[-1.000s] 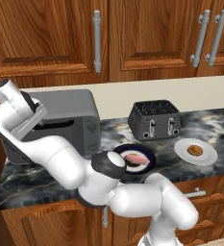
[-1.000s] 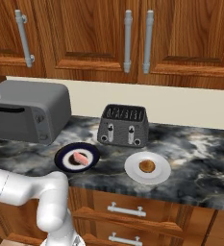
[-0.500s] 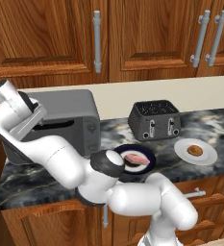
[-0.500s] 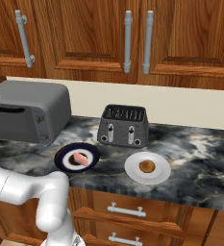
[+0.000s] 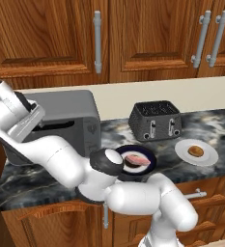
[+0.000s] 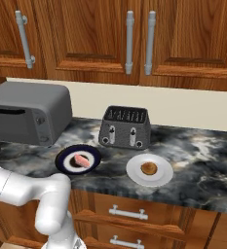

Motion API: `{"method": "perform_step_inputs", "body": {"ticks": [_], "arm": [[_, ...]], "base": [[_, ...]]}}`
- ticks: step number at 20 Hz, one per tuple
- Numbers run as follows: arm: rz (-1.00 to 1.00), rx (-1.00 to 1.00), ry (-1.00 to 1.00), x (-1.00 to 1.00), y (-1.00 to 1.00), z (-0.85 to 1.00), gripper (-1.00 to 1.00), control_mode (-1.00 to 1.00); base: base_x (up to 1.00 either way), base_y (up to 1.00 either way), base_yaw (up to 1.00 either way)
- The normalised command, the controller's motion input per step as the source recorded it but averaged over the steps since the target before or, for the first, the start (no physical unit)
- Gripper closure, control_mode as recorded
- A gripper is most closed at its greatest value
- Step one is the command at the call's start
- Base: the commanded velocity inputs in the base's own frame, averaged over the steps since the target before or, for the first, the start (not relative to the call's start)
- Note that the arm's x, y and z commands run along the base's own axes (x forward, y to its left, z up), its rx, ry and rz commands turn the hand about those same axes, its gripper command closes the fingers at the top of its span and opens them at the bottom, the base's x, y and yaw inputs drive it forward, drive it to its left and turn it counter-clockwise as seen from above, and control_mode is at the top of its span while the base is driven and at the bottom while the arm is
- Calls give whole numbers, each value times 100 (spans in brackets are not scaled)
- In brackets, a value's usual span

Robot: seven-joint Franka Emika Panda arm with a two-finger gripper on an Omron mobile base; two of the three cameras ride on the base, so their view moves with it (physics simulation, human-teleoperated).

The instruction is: Open the toaster oven door. Place the bread on the top rack in the toaster oven and place the steak on the bottom rack.

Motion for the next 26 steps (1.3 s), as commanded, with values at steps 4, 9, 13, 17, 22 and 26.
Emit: {"method": "perform_step_inputs", "body": {"ticks": [4, 9, 13, 17, 22, 26], "arm": [[5, -5, 11, -51, 32, -100, 100, -100], [5, -5, 8, -47, 32, -100, 100, -100], [5, -5, 8, -45, 34, -100, 100, -100], [5, -5, 9, -47, 34, -100, 100, -100], [2, -1, 14, -44, 19, -100, 100, -100], [0, 12, 23, -21, 0, -100, 100, -100]], "base": [[0, 0, 0], [0, 0, 0], [0, 0, 0], [0, 0, 0], [0, 0, 0], [0, 0, 0]]}}
